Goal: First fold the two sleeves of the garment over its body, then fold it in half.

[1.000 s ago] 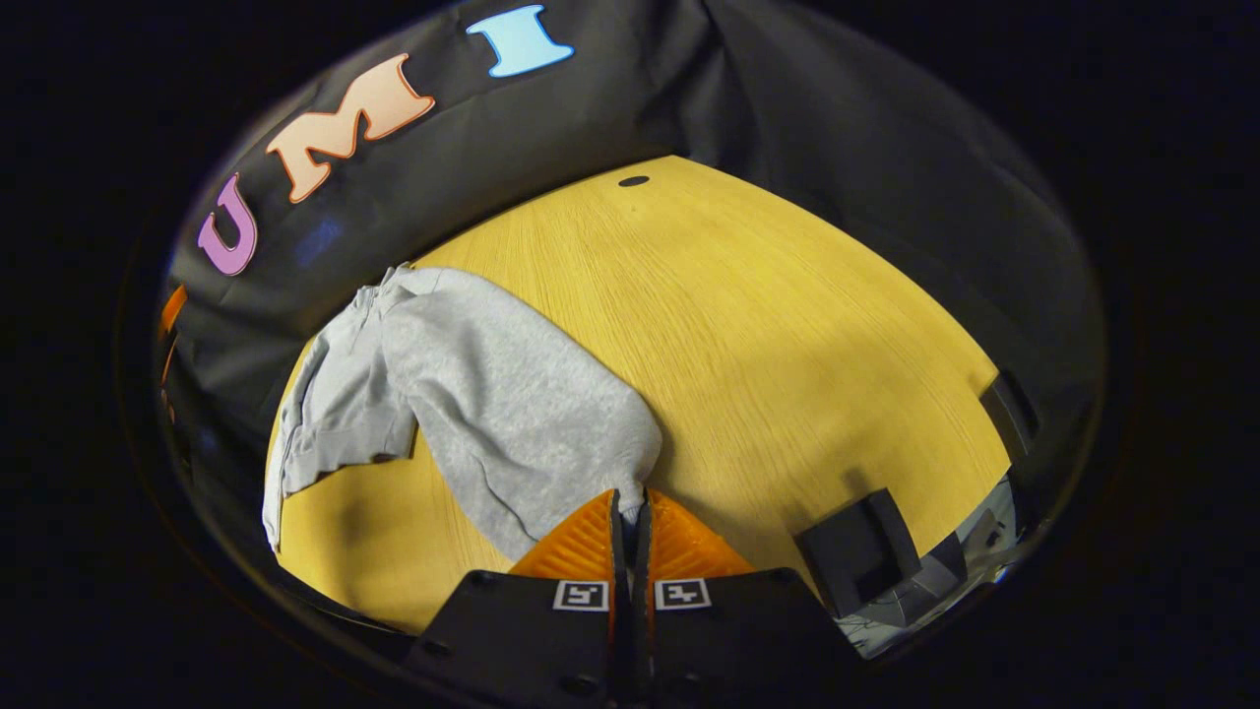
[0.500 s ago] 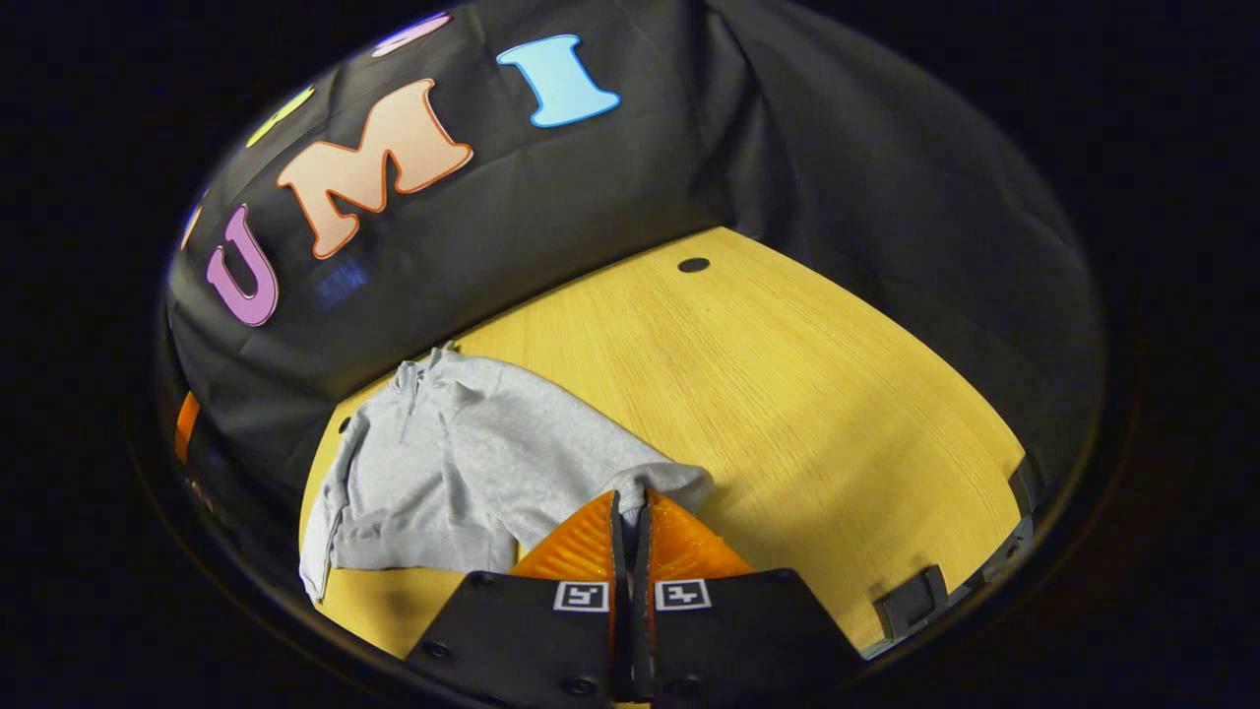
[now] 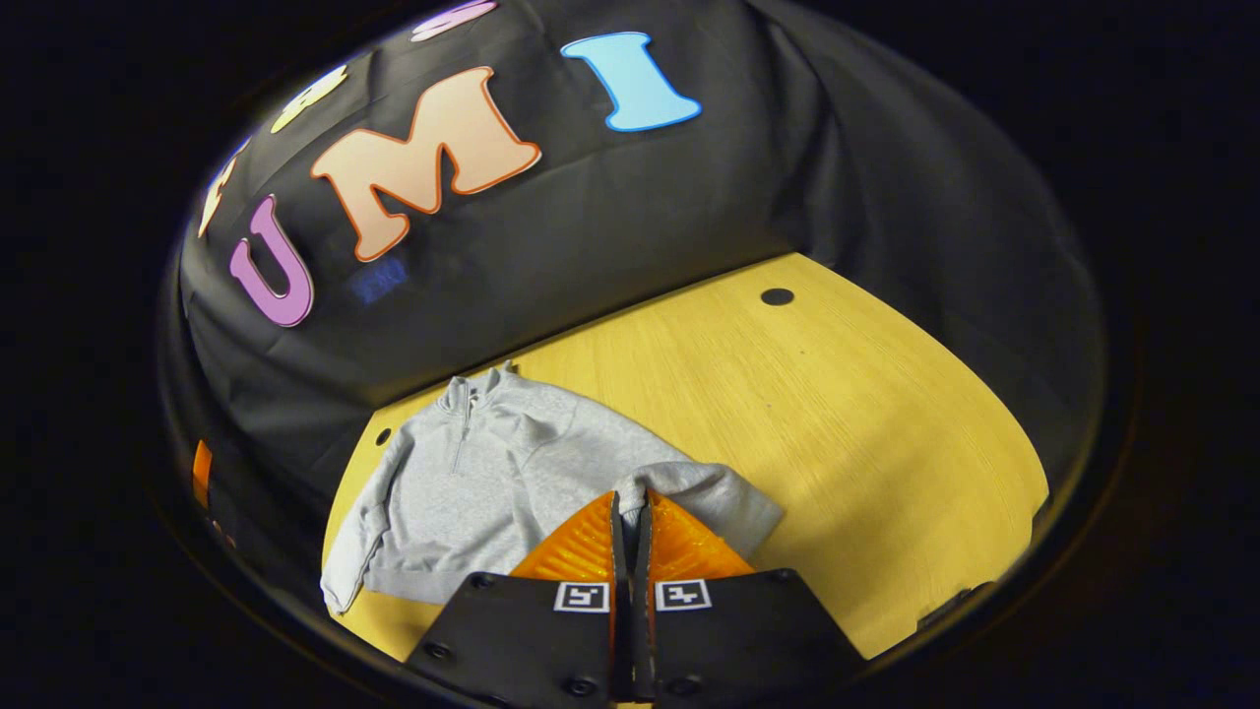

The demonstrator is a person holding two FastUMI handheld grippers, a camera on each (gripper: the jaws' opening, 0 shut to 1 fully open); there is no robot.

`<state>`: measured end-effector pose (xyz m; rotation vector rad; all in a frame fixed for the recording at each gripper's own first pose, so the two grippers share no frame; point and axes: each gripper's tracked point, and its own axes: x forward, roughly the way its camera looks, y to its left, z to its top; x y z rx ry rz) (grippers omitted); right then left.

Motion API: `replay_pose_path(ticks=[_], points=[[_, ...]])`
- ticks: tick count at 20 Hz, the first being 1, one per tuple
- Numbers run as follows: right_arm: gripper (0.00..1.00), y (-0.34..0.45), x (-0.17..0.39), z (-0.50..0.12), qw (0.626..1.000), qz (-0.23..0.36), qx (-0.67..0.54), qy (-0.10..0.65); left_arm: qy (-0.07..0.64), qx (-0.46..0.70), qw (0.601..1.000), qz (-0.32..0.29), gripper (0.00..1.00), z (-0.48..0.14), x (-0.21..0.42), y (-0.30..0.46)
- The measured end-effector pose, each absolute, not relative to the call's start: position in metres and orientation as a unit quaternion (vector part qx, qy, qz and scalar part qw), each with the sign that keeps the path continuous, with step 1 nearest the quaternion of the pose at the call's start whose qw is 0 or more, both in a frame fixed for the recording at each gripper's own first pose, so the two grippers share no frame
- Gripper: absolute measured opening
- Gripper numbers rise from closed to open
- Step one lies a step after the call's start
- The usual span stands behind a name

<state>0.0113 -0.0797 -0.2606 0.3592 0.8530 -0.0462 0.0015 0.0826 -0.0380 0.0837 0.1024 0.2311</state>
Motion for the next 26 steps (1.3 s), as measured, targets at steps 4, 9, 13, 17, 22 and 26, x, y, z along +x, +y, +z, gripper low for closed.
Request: replay_pose_path(ticks=[4,9,13,17,22,26], points=[[0.03,-0.041,0.041,-0.254,0.898,0.009,0.174,0.404,0.053,0.051,0.987,0.142,0.94,-0.036,-0.013,0.113],[0.03,0.012,0.065,-0.248,0.900,0.041,0.174,0.397,0.060,0.054,0.981,0.174,0.94,-0.040,-0.032,0.150],[0.02,0.057,0.081,-0.245,0.901,0.070,0.164,0.396,0.060,0.050,0.976,0.205,0.94,-0.043,-0.047,0.183],[0.02,0.104,0.099,-0.239,0.901,0.099,0.159,0.392,0.069,0.041,0.969,0.234,0.97,-0.054,-0.062,0.215],[0.02,0.163,0.108,-0.241,0.896,0.133,0.148,0.396,0.080,0.031,0.962,0.259,0.94,-0.065,-0.076,0.247],[0.02,0.211,0.114,-0.247,0.891,0.155,0.144,0.401,0.089,0.025,0.958,0.271,0.97,-0.074,-0.087,0.269]])
